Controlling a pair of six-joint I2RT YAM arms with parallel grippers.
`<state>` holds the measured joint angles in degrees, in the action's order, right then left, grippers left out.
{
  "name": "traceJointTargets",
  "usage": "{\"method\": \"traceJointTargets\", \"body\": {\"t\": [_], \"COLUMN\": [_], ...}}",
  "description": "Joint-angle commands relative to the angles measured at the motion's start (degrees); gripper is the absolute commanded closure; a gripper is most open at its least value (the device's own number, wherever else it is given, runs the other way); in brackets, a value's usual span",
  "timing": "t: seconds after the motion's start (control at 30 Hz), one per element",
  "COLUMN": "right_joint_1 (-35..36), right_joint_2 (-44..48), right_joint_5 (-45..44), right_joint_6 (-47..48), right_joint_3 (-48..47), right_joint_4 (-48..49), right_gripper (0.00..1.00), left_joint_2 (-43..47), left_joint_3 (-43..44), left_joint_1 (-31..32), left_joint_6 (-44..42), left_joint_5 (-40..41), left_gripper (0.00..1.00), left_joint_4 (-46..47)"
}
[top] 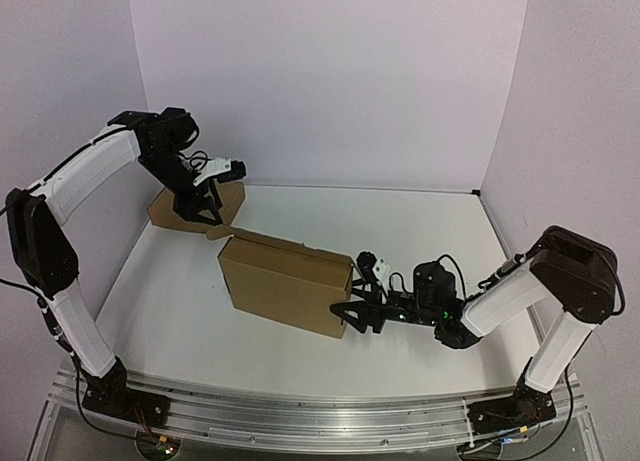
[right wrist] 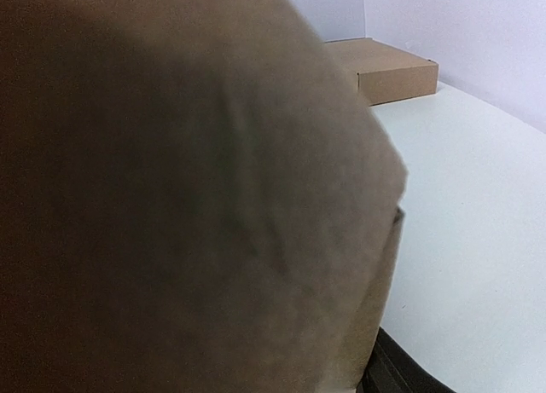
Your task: Fold the paper box
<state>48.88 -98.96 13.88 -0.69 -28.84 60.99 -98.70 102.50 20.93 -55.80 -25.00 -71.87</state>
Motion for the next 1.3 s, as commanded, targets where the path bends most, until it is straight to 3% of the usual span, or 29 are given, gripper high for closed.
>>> {"method": "traceJointTargets", "body": {"t": [0.0, 0.2, 0.4, 0.5, 0.83, 1.13, 1.27], "right_joint_1": [-0.19, -0.16, -0.14, -0.19, -0.14, -0.14, -0.15], "right_joint_2": [2.17, 2.71, 2.72, 2.76, 3.11, 3.42, 3.3], "right_joint_5": [-0.96, -1.75, -1.93, -1.97, -2.15, -2.21, -2.49], "right_joint_6": [0.21, 2.38, 2.82, 2.89, 2.99, 3.48, 3.22], "right_joint_3": [-1.46, -1.57, -2.17, -2.19, -2.69, -2.98, -3.1], "right_joint_4": [-2.33, -3.18, -4.21, -4.47, -5.44, -6.38, -6.59], "right_gripper": [0.43, 0.43, 0.44, 0.44, 0.45, 0.46, 0.48], "left_joint_2": [2.37, 2.88, 6.68, 7.91, 7.18, 7.64, 6.72], "left_joint_3": [-0.78, -0.9, -1.38, -5.4, -8.87, -11.97, -10.07], "left_joint_1": [0.16, 0.16, -0.63, -0.63, 0.6, 3.33, 4.32], "left_joint_6": [-4.05, -5.37, -6.42, -6.11, 2.59, 5.33, 9.01], "left_joint_5": [-0.98, -3.83, -9.1, -7.91, 2.89, 6.78, 10.56], "left_gripper": [0.49, 0.49, 0.37, 0.32, 0.66, 0.77, 0.98], "left_joint_4": [-6.4, -8.8, -8.29, -6.32, 5.33, 9.2, 10.63]}}
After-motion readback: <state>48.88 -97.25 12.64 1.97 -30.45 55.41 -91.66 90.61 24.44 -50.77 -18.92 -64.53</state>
